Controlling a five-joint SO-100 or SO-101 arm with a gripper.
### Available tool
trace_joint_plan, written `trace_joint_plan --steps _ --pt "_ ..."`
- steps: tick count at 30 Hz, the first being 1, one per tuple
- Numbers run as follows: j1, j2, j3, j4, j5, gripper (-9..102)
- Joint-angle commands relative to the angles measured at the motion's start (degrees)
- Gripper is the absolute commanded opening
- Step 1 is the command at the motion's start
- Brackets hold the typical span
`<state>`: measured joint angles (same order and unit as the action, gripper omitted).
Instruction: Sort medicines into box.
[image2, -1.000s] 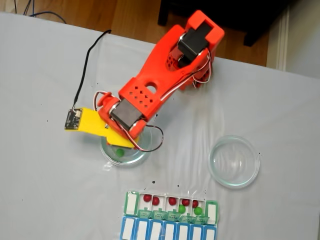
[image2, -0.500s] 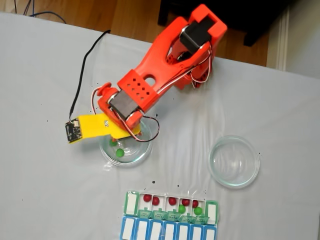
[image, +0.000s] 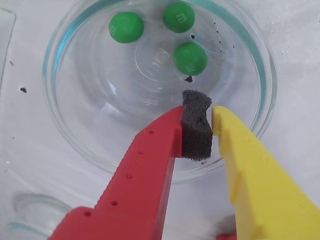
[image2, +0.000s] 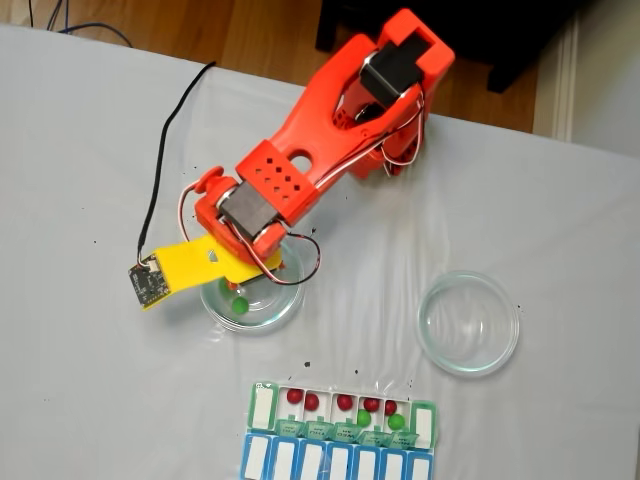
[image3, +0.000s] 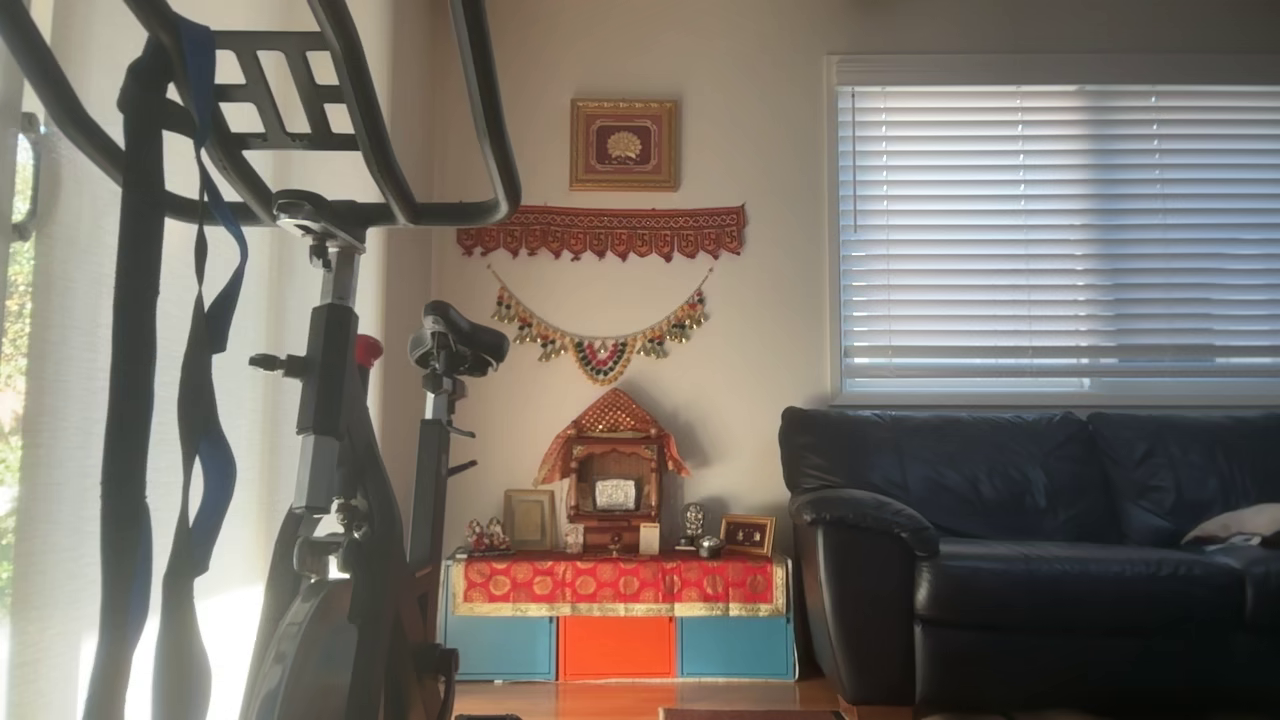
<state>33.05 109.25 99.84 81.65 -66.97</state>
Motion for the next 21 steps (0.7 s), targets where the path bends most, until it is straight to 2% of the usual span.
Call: trace_joint_plan --steps 1,8,13,19,21 --pt "-0.70 0.18 -3.96 0.26 -0.79 1" --pt "-1.05 6.77 5.45 -9.67 -1.67 1" --pt "-0.79 7.29 6.59 -10.99 -2.72 2" --pt "-1.05 7.12 6.94 -11.95 -3.69 17" --pt "-1.32 7.03 7.12 -12.04 -3.43 16"
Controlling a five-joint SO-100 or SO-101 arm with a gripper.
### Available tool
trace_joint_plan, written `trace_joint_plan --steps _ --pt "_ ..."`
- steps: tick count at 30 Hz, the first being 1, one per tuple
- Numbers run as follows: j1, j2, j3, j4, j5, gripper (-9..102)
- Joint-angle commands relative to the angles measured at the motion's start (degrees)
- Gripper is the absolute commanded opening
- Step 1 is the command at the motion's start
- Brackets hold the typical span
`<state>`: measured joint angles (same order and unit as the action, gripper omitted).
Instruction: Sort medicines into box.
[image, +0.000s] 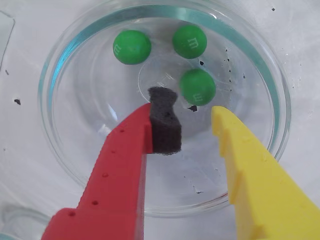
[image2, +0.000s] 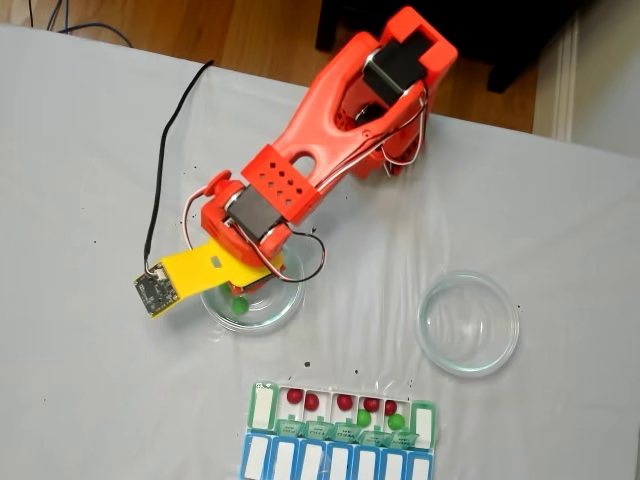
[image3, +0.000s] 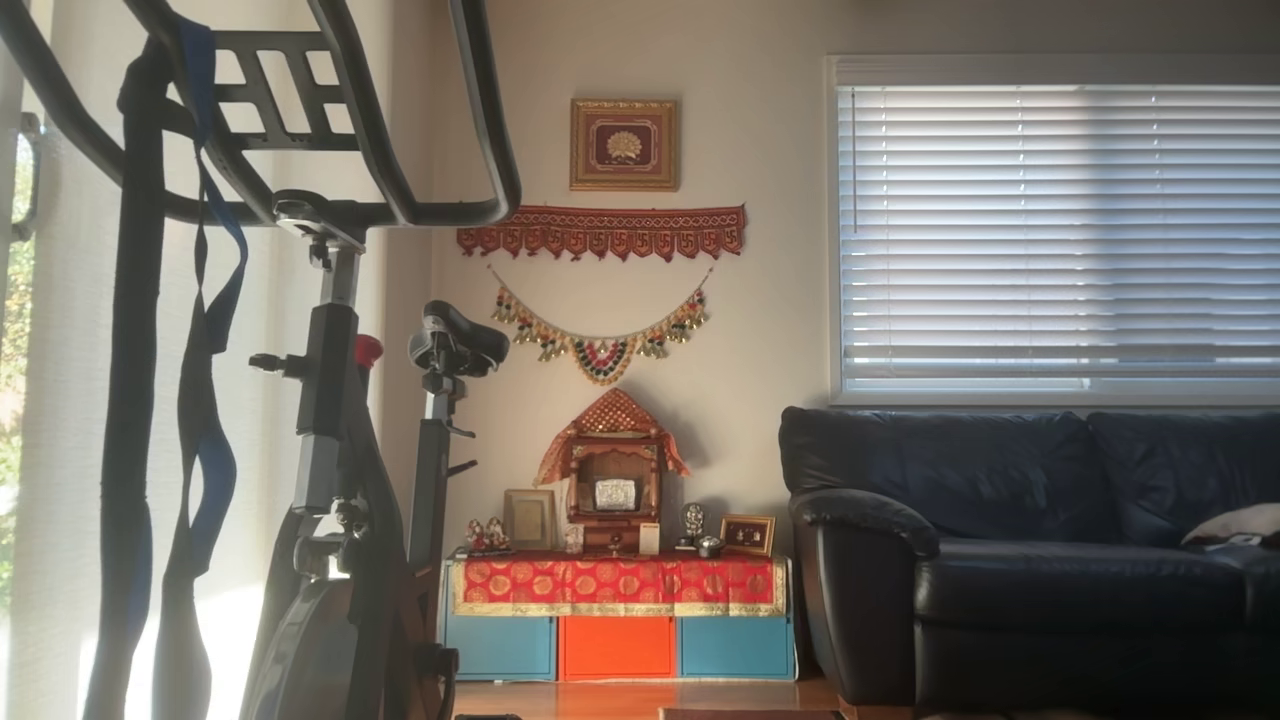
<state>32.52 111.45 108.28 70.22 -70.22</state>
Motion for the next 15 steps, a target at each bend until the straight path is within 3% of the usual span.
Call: trace_joint_plan --steps 1,15 --pt "-0.88 5.19 -0.97 -0.62 -0.09 14" --pt "-1.85 5.36 1.67 0.00 -2.55 19"
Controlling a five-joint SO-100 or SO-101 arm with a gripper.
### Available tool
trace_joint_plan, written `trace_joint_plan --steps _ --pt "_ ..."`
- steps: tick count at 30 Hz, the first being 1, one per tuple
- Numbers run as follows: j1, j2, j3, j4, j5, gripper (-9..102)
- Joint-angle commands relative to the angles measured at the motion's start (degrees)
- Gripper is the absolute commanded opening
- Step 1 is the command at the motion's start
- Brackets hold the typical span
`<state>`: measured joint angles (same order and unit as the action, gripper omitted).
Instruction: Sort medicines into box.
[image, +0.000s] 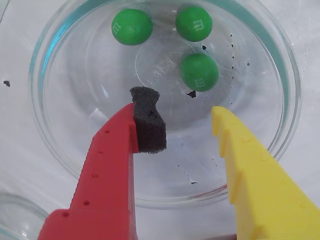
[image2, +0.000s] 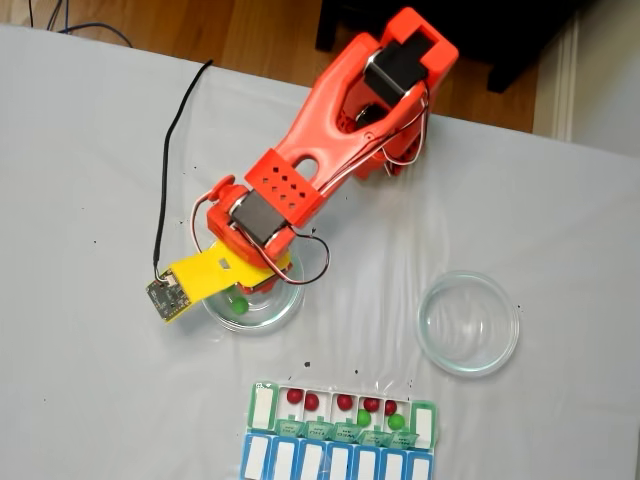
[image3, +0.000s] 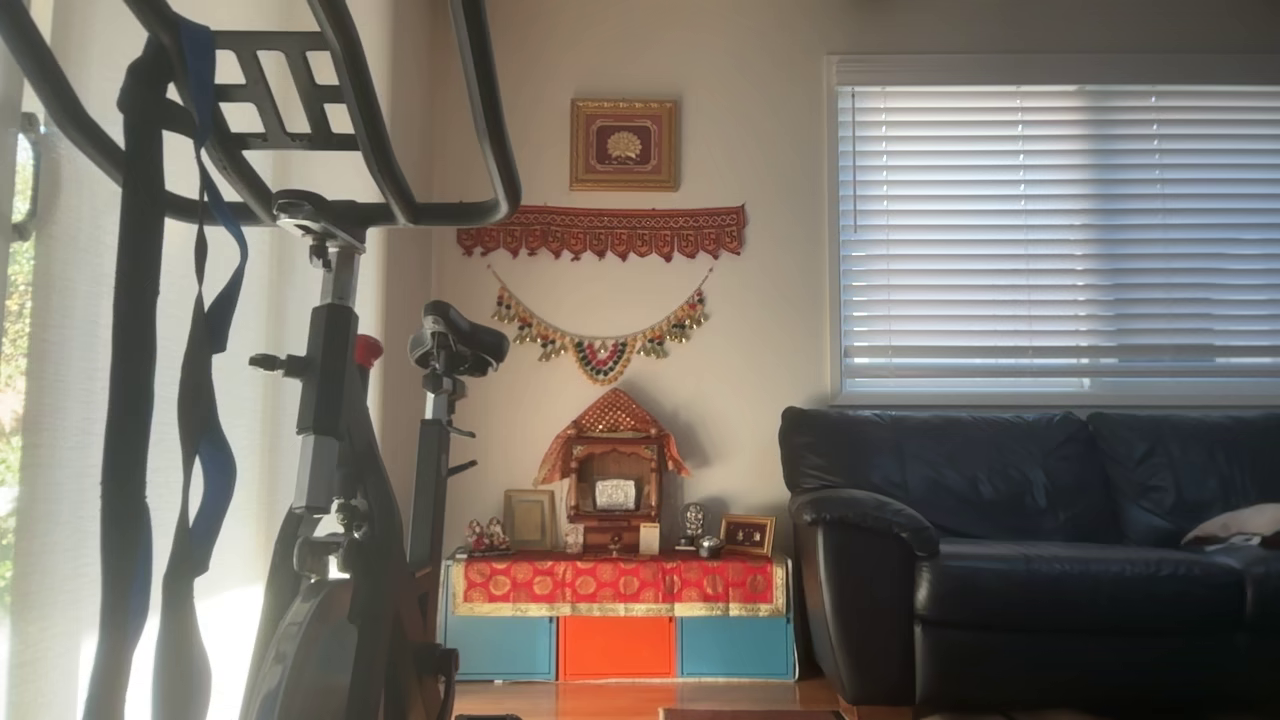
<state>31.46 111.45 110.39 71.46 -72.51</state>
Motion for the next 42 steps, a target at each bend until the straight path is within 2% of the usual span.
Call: trace_joint_plan --steps 1,10,19,30,42 --pt "-0.88 5.54 -0.09 -1.93 -0.09 19" --pt "-0.62 0.35 -0.53 -4.22 -0.44 23" --pt "0.88 -0.62 -2.46 -1.93 -4.57 29" --pt "0.26 0.26 3.60 -10.72 -4.83 28" --pt "-0.26 0.53 5.62 -12.13 -5.01 26"
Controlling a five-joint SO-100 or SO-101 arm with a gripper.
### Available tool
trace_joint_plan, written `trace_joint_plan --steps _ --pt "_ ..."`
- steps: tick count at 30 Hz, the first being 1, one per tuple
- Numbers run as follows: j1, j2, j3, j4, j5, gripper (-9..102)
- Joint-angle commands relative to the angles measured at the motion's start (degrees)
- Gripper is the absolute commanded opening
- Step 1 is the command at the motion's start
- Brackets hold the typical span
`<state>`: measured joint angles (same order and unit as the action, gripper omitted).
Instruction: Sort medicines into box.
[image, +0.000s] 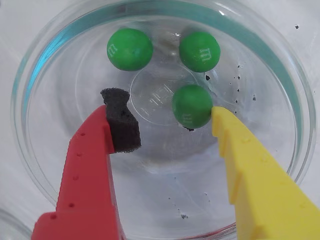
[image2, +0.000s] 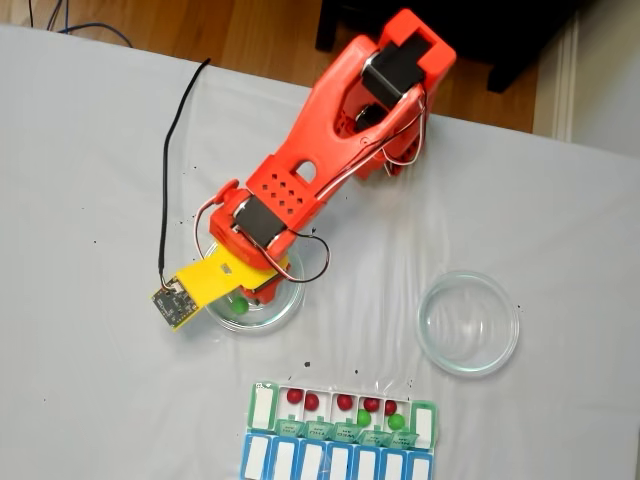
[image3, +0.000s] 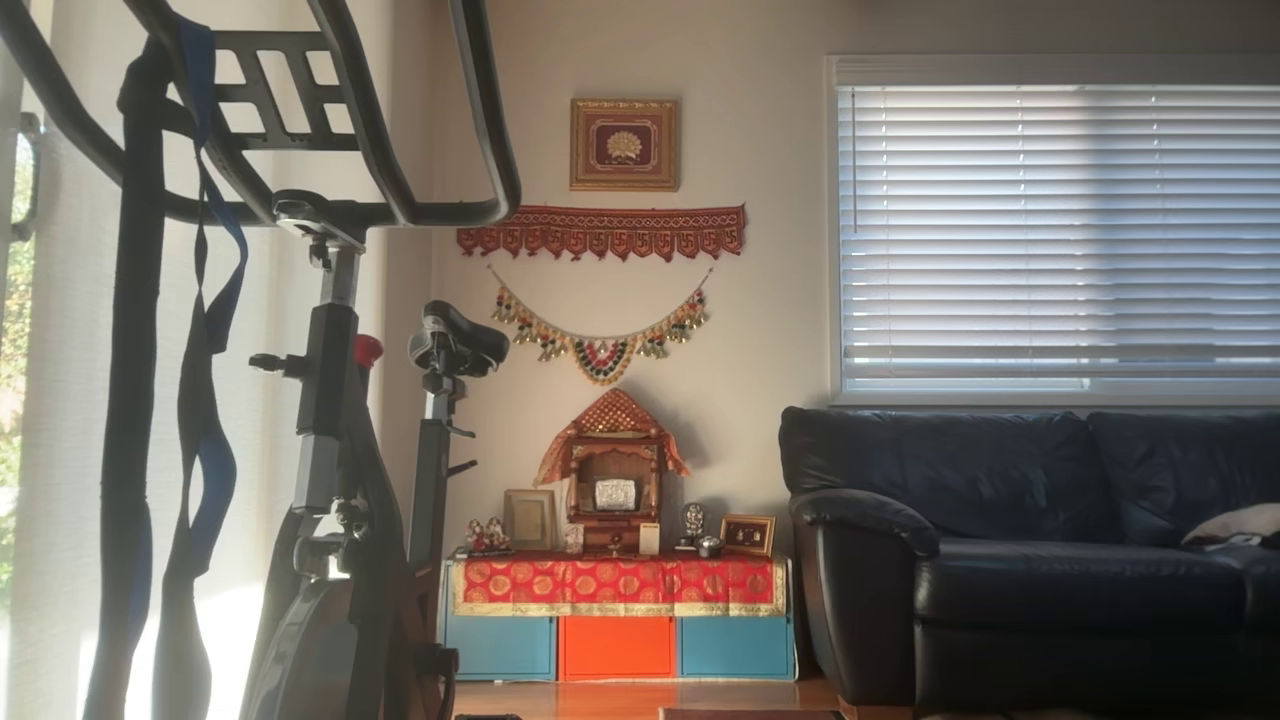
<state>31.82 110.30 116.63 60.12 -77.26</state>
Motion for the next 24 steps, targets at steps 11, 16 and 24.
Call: trace_joint_plan --steps 11,16,24 --pt "-0.70 1.05 0.70 -2.11 -0.62 25" --pt "-0.79 1.05 2.55 -4.22 -0.44 24" --pt "-0.88 0.79 3.60 -5.98 0.00 22"
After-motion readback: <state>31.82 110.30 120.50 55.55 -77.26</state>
